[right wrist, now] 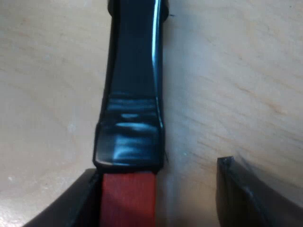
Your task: Grind coffee beans and then tamp
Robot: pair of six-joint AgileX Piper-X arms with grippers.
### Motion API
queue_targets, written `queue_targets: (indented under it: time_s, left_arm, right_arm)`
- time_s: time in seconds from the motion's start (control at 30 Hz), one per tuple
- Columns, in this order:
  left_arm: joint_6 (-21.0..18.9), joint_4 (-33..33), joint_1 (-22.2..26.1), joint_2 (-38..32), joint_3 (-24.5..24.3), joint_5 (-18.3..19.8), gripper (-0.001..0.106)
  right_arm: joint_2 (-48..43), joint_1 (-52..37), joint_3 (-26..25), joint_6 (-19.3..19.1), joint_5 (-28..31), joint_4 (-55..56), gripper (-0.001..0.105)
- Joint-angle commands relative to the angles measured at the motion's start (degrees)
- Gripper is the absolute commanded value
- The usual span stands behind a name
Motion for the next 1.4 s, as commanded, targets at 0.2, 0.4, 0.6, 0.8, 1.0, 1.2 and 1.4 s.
queue_targets:
  time_s: [0.2, 0.4, 0.6, 0.8, 1.0, 1.2, 1.4]
  left_arm:
    - [0.3, -0.6, -0.1, -0.4, 0.0, -0.9, 0.086]
    - [0.3, -0.6, -0.1, -0.4, 0.0, -0.9, 0.086]
    - [0.3, -0.6, -0.1, -0.4, 0.0, -0.9, 0.086]
    - [0.3, -0.6, -0.1, -0.4, 0.0, -0.9, 0.086]
    - [0.3, -0.6, -0.1, -0.4, 0.0, -0.9, 0.086]
    - [0.3, -0.6, -0.1, -0.4, 0.0, -0.9, 0.086]
    - [0.3, -0.6, -0.1, -0.4, 0.0, -0.9, 0.086]
  right_arm:
    - [-0.3, -0.3, -2.8, -0.1, -2.3, 10.1, 0.054]
    - [-0.3, -0.3, -7.4, -0.5, -2.3, 18.6, 0.054]
    - [-0.3, -0.3, -11.2, -0.7, -2.3, 24.2, 0.054]
    - [-1.6, -0.3, -16.0, -1.0, -2.0, 30.7, 0.054]
    - [-5.9, -0.3, -17.4, -1.0, -1.5, 31.3, 0.054]
    - [-12.1, -0.3, -17.4, -1.9, 1.6, 31.2, 0.054]
    - [-19.1, -0.1, -17.5, -11.6, 1.6, 25.5, 0.054]
